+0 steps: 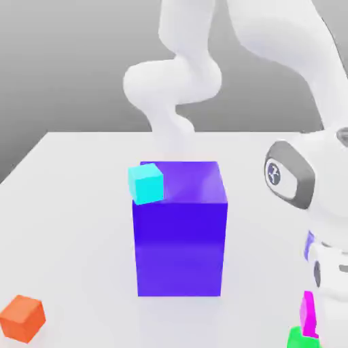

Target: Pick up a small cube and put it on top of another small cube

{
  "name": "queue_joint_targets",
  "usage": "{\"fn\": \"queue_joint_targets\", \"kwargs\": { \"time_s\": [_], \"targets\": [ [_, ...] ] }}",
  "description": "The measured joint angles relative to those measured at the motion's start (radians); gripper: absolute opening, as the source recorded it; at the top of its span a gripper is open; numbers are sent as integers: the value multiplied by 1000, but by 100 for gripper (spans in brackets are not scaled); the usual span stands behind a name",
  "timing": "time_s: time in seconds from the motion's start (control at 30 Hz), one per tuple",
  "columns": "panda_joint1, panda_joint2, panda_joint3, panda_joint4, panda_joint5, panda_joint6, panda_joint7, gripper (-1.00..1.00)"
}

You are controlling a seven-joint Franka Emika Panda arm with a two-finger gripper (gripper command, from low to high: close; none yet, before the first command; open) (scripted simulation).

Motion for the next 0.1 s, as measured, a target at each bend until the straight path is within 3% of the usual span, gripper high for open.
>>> {"fn": "queue_joint_targets", "kwargs": {
  "time_s": [0.1],
  "targets": [
    [0, 0, 0, 0, 0, 0, 0, 100]
  ]
}}
